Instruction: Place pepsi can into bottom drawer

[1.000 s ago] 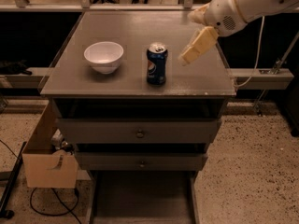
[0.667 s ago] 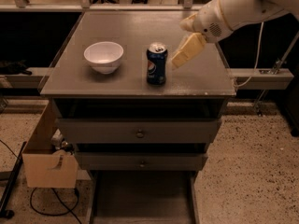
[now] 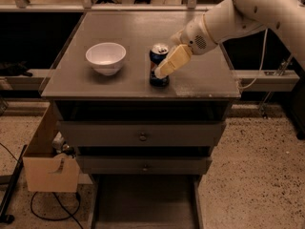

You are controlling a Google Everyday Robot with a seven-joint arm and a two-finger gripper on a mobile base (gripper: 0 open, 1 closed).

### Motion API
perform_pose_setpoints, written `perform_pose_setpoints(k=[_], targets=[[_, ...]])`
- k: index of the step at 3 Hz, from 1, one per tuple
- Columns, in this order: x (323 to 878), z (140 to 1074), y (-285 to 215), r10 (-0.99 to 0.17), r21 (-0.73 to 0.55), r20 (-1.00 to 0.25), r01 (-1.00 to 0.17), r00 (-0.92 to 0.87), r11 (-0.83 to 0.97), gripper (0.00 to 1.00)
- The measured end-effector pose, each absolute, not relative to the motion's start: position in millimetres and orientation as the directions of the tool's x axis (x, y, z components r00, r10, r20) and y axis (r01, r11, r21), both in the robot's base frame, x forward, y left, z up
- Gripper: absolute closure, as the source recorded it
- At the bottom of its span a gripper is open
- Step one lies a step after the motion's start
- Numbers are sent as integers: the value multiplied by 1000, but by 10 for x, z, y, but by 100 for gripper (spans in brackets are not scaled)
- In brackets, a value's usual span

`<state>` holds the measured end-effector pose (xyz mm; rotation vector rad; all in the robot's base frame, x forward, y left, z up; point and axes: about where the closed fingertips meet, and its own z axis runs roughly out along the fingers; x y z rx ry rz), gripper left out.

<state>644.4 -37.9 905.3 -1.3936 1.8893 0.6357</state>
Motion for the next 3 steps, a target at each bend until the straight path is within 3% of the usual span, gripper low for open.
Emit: perform_pose_setpoints(k=[1,2,3], targets=[[6499,8939,-297,-599,17,-775,-953,-204,303,0],[6540,8819,-293,-596,43,-770,-950,-229,310,25],[6540,8818,-293,-596,43,-770,-950,-229,310,30]])
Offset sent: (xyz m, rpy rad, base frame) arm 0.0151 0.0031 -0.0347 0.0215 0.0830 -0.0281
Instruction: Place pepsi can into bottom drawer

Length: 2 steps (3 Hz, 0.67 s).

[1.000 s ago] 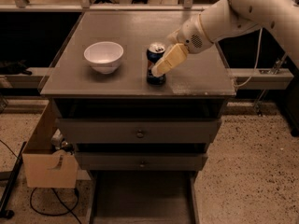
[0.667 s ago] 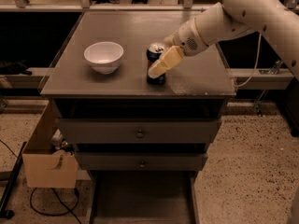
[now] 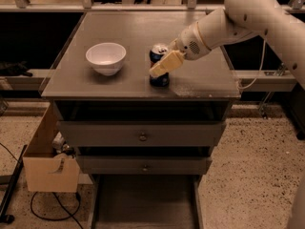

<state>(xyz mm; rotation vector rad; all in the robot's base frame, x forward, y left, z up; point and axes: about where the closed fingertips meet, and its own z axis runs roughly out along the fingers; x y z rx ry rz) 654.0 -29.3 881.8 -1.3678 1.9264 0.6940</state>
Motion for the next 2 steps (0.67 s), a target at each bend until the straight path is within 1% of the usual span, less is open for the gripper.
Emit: perform_pose_setpoints(k=[1,2], targets=[[6540,8818,-293,-596,43,-770,-950,-229,310,49],[6540,8818,-292,-596,43,-770,-950,-229,310,72]])
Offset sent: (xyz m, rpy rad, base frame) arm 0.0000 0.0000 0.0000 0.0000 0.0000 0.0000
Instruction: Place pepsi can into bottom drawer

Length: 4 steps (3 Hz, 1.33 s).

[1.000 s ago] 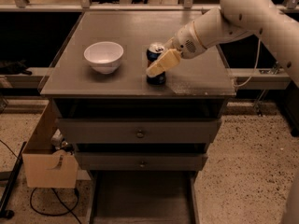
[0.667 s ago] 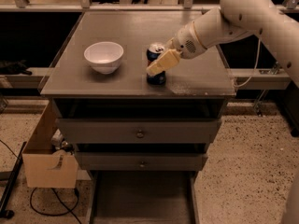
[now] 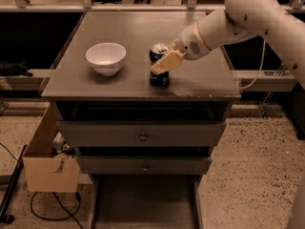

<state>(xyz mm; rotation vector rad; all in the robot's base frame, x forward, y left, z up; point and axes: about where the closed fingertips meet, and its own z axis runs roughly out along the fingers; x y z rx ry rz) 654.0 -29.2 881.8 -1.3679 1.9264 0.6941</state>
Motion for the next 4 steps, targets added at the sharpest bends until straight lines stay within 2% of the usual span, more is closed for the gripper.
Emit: perform_pose_setpoints(k=[1,2,4], targets=[[6540,8818,-292,-596,43,-770,-950,-229,310,95],[6540,8818,-292,-596,43,-770,-950,-229,310,100],[6428,9172,-386,-598,24,-773,-952,-212,306,100]])
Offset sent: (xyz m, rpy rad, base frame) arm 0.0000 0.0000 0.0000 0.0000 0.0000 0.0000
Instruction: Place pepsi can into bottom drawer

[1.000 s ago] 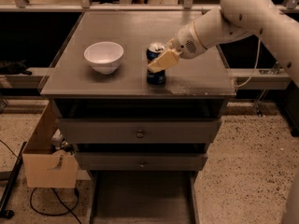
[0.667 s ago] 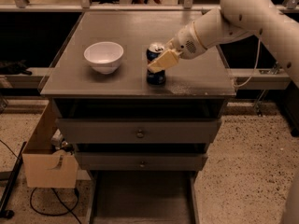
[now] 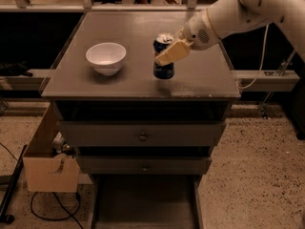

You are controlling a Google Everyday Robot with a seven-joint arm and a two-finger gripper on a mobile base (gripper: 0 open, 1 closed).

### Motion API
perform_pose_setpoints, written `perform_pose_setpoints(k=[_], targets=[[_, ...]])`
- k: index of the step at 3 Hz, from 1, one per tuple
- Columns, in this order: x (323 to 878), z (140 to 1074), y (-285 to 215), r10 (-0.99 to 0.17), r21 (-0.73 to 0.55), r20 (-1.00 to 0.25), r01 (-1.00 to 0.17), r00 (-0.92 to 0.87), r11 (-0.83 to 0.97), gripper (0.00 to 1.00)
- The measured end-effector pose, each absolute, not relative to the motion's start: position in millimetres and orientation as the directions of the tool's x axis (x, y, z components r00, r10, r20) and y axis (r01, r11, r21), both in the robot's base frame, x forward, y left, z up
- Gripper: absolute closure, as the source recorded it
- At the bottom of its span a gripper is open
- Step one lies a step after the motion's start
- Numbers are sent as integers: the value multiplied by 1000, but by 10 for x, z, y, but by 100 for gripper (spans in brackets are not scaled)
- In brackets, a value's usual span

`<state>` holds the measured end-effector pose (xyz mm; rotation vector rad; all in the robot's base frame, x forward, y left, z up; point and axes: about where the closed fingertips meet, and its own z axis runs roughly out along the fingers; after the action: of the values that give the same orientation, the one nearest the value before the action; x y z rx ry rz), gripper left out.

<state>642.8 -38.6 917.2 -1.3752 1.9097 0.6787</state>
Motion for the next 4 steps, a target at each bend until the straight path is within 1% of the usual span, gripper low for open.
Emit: perform_pose_setpoints(k=[1,2,3,4], targets=[[6096,9567,-563,-597,-18,-780,-948,-186,319,100],[5366,10072,-675,-558,-74,-818,-936,-140,344,100],[4724,9969,-774,-541,-50,-823,-927,-172,371,100],[4141,9681,-875,-504,13,-828,-905,-248,424,100]])
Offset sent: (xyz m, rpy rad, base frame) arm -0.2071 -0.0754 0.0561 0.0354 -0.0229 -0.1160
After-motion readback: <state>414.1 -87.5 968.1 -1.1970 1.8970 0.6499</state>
